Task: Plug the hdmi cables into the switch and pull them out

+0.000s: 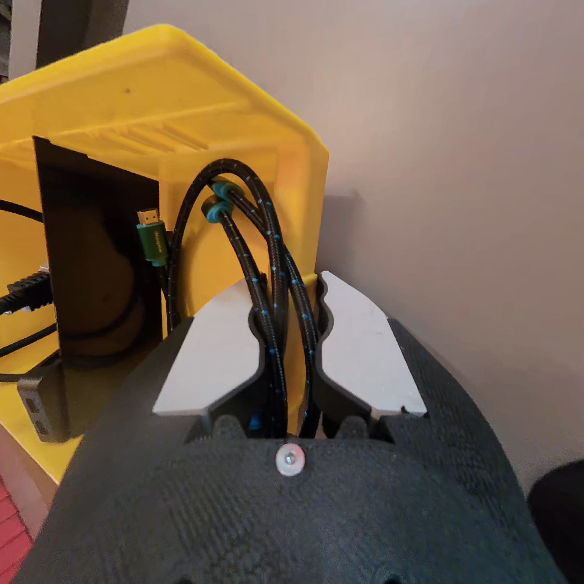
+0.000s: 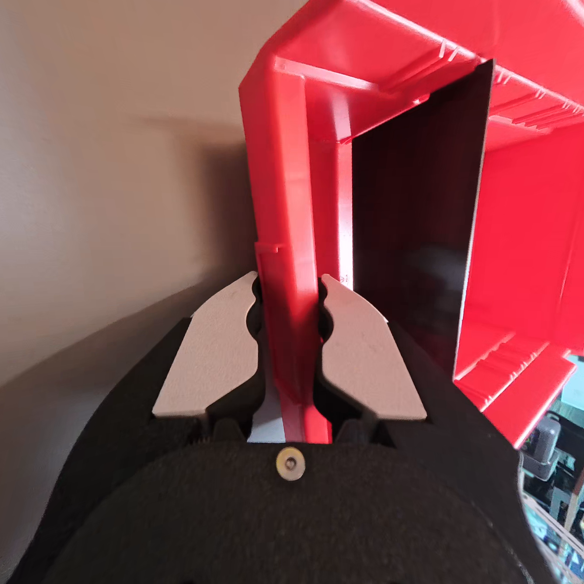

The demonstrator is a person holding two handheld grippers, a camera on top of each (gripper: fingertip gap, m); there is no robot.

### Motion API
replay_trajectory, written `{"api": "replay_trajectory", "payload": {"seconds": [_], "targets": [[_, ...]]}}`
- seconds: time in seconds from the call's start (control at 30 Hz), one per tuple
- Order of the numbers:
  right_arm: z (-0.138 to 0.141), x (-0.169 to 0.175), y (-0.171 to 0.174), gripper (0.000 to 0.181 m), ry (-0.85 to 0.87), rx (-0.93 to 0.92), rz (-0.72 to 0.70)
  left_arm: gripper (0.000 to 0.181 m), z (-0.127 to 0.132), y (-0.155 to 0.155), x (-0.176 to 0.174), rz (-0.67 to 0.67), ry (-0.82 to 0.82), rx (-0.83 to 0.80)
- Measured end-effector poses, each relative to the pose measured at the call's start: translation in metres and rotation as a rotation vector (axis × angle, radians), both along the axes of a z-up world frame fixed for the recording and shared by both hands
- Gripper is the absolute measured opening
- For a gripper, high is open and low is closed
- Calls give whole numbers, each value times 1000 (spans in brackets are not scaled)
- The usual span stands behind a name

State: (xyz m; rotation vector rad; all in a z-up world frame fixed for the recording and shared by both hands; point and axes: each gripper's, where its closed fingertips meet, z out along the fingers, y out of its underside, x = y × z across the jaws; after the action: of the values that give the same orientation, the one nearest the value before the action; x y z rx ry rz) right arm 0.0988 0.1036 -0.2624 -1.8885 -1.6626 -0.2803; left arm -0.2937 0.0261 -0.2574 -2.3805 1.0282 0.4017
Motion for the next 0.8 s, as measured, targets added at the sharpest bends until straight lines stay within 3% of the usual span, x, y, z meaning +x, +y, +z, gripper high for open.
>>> {"api": "replay_trajectory", "payload": {"seconds": [0.27, 0.47, 0.6, 0.7, 0.8], "targets": [[3, 27, 35, 37, 31, -40, -95, 37, 6, 19, -21, 26, 11, 62], [69, -36, -2, 45, 568, -126, -34, 41, 61, 9, -13, 20, -212, 212], [111, -71, -16, 43, 950, -119, -17, 42, 113, 12, -38, 97, -342, 319], [120, -84, -19, 43, 1136, -98, -10, 42, 137, 23, -71, 188, -425, 347], [117, -89, -23, 44, 1189, -68, 18, 45, 133, 40, -111, 274, -432, 307]]}}
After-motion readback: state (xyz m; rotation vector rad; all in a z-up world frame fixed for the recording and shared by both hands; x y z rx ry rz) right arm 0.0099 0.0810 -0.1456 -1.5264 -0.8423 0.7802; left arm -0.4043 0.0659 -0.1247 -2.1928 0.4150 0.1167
